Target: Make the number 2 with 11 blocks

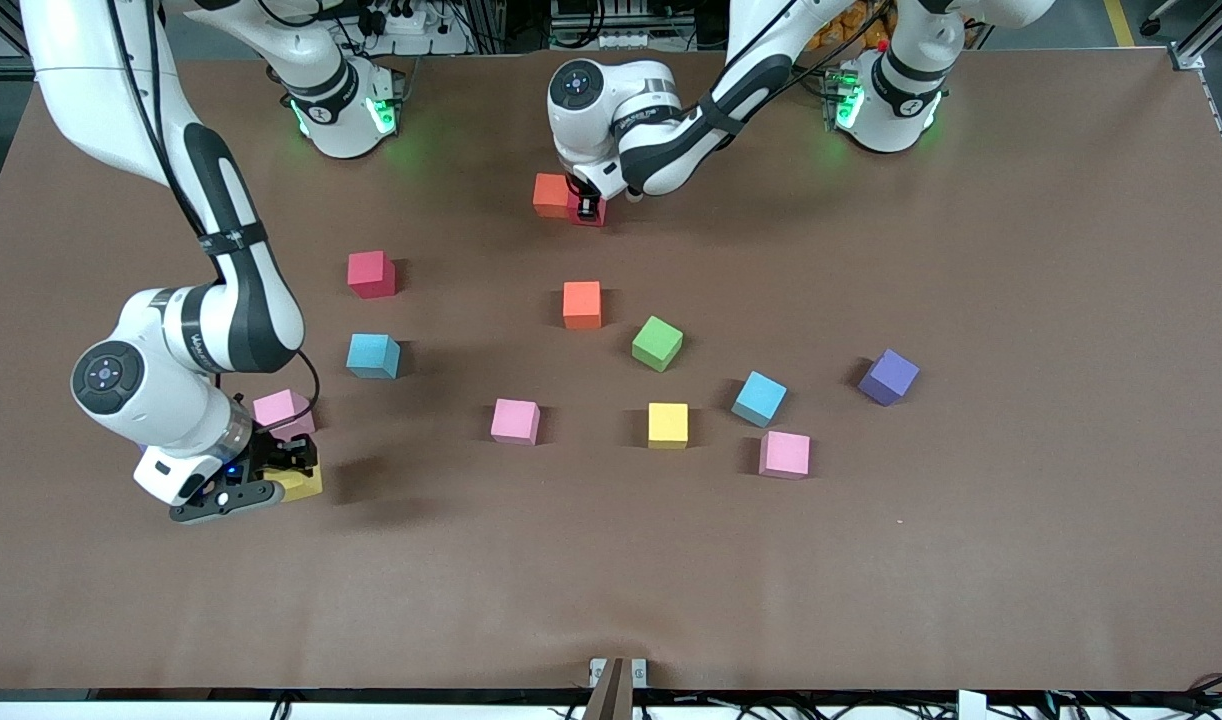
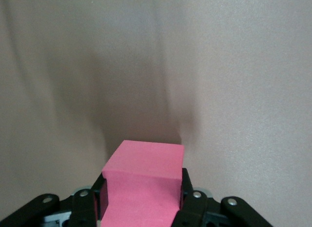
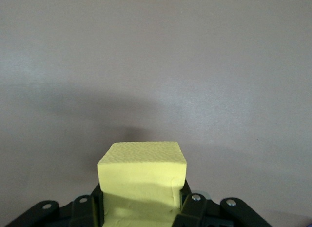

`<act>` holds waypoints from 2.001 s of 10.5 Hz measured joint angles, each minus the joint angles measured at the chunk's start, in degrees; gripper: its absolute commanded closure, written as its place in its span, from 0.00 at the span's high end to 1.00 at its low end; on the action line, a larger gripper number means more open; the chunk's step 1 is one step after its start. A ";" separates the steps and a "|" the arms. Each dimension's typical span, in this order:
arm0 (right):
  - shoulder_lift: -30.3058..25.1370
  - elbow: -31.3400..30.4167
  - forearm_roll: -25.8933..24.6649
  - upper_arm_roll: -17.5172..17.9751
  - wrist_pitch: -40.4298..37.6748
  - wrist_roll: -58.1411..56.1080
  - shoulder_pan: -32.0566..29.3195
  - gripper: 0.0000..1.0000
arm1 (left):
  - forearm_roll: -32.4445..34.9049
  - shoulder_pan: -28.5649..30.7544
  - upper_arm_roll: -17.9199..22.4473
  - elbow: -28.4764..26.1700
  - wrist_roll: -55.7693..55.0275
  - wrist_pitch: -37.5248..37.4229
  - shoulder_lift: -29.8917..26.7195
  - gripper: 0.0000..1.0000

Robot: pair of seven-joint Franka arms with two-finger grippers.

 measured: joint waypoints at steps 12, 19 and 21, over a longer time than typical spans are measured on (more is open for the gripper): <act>-7.37 -7.94 0.00 0.34 -0.03 -0.08 3.13 0.49 | 0.00 -0.34 0.01 1.17 0.00 -3.36 0.08 1.00; -13.96 -13.23 0.00 0.31 -0.07 -0.21 4.13 0.48 | 0.15 1.98 0.15 6.47 2.53 -12.78 -2.92 1.00; -18.90 -17.59 0.00 -0.36 -0.32 -0.21 6.71 0.46 | 0.38 5.49 0.14 6.55 4.50 -14.38 -6.27 1.00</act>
